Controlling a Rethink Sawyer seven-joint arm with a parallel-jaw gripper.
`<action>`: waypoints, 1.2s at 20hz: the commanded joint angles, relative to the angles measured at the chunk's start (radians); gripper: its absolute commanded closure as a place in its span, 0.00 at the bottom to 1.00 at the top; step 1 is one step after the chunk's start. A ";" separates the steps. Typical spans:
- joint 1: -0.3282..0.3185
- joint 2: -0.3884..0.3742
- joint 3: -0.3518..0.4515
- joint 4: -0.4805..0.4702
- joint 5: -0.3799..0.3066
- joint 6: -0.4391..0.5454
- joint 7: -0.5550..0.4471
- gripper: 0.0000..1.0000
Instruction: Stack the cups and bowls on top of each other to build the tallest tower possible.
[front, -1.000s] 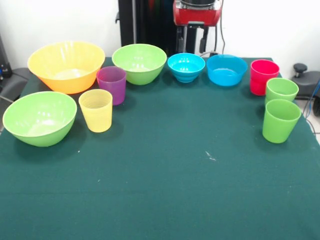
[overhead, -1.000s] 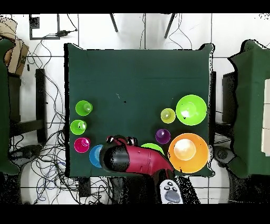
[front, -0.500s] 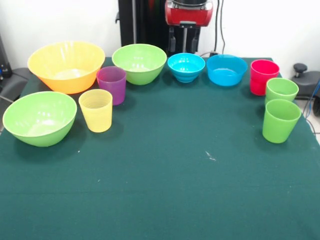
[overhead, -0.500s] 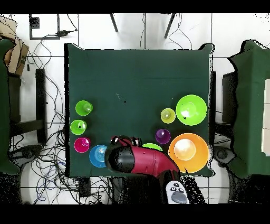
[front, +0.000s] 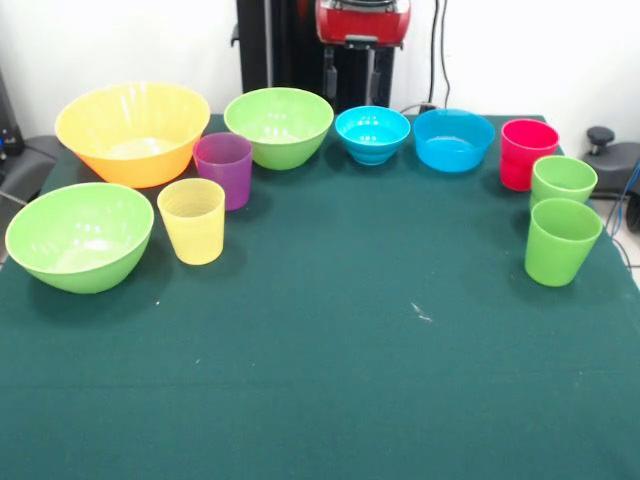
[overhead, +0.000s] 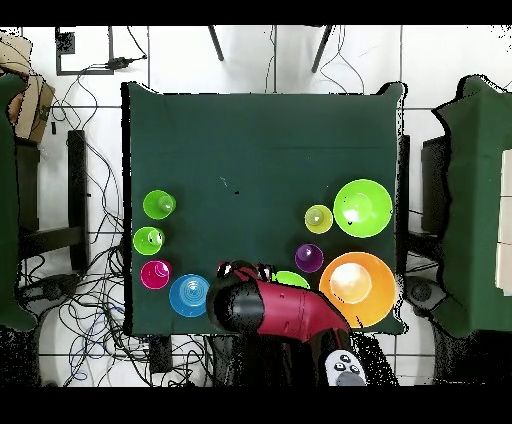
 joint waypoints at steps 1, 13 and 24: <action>-0.019 -0.010 0.095 0.047 -0.070 -0.031 0.067 0.00; -0.039 -0.019 0.110 0.042 -0.080 -0.017 0.057 0.00; -0.040 0.025 0.102 0.011 -0.096 -0.047 0.064 0.00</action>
